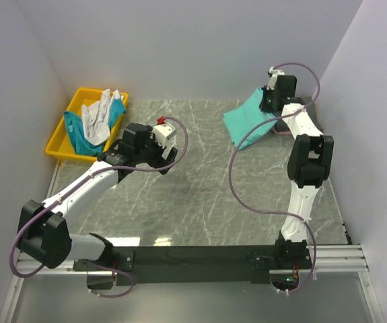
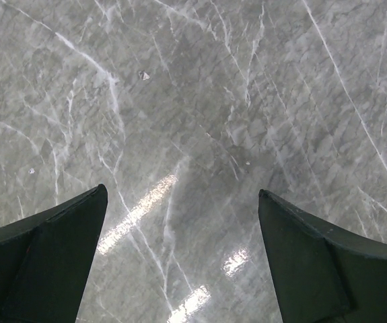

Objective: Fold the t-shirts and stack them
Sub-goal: Neatly place the folded tshirt to the corner

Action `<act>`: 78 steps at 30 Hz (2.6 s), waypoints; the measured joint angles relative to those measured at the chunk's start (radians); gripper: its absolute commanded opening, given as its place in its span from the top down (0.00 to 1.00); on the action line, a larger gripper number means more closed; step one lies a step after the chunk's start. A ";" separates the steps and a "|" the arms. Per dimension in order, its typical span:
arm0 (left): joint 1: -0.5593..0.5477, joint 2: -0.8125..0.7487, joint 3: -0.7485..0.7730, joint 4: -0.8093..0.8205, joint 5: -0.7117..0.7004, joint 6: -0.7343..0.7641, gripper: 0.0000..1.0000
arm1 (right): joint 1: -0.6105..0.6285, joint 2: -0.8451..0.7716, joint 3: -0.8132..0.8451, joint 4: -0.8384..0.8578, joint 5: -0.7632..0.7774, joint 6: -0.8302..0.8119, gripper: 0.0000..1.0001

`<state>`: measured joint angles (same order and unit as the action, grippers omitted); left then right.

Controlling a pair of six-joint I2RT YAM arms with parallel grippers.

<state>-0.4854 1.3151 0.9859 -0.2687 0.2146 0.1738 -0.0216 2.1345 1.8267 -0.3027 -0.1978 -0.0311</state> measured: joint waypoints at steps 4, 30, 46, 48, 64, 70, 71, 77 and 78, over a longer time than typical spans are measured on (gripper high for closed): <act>0.004 0.000 0.000 -0.007 -0.003 -0.003 0.01 | -0.026 0.058 0.130 -0.036 0.006 -0.053 1.00; 0.005 0.029 0.001 -0.007 -0.001 -0.003 0.01 | -0.090 0.115 0.405 -0.222 -0.006 -0.225 1.00; 0.005 0.058 0.008 -0.008 0.006 -0.001 0.00 | -0.146 0.110 0.511 -0.260 -0.032 -0.212 1.00; 0.005 0.065 0.010 -0.008 0.006 0.000 0.01 | -0.154 0.110 0.511 -0.260 -0.032 -0.215 1.00; 0.006 0.139 0.051 -0.036 0.020 0.001 0.01 | -0.211 0.229 0.513 -0.182 0.038 -0.350 1.00; 0.007 0.144 0.057 -0.049 0.042 -0.002 0.01 | -0.219 0.291 0.510 -0.103 0.103 -0.425 1.00; 0.007 0.146 0.060 -0.051 0.043 -0.002 0.01 | -0.220 0.299 0.509 -0.089 0.111 -0.438 1.00; 0.007 0.169 0.069 -0.052 0.056 -0.003 0.01 | -0.225 0.314 0.462 -0.013 0.147 -0.515 1.00; 0.007 0.174 0.071 -0.051 0.058 -0.003 0.01 | -0.227 0.316 0.455 -0.003 0.153 -0.526 1.00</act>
<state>-0.4782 1.4891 1.0565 -0.3202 0.2726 0.1707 -0.2485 2.4504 2.2822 -0.3061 -0.0448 -0.5568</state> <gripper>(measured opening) 0.995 0.045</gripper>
